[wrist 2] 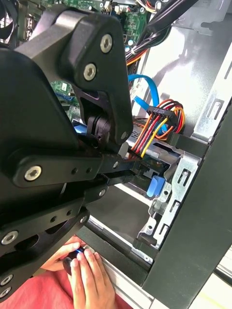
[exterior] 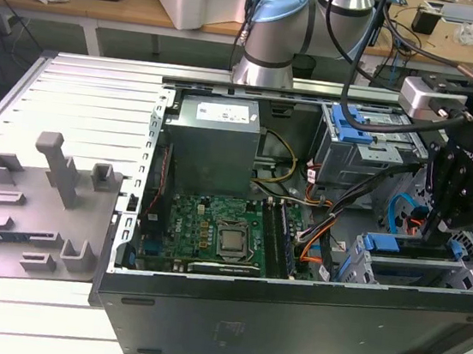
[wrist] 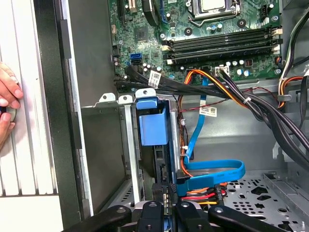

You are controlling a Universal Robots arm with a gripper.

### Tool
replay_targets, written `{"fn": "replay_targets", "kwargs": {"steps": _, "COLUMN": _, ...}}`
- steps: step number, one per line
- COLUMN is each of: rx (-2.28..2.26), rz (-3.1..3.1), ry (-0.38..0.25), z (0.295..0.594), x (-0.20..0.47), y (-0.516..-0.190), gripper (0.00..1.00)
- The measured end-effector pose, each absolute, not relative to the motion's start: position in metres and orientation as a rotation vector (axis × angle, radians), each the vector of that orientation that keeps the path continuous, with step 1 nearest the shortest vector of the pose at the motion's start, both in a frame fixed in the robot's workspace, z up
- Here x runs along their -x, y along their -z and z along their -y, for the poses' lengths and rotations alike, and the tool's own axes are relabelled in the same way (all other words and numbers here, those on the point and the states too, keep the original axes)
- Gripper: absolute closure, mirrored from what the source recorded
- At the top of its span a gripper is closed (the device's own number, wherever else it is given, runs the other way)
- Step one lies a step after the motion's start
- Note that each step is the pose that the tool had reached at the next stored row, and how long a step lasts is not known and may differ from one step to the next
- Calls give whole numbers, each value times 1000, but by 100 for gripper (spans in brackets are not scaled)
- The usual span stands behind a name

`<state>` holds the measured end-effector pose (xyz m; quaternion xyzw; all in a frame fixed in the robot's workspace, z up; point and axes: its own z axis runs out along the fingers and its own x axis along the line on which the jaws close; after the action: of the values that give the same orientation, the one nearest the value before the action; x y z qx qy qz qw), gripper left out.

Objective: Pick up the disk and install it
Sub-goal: 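Insert the first disk wire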

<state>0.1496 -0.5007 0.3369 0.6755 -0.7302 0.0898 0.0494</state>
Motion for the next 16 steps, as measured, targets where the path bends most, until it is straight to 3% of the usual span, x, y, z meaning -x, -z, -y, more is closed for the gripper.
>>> {"fn": "replay_targets", "kwargs": {"steps": 16, "rx": -2058, "rz": 2225, "ry": -274, "z": 501, "x": -150, "y": -334, "gripper": 84}}
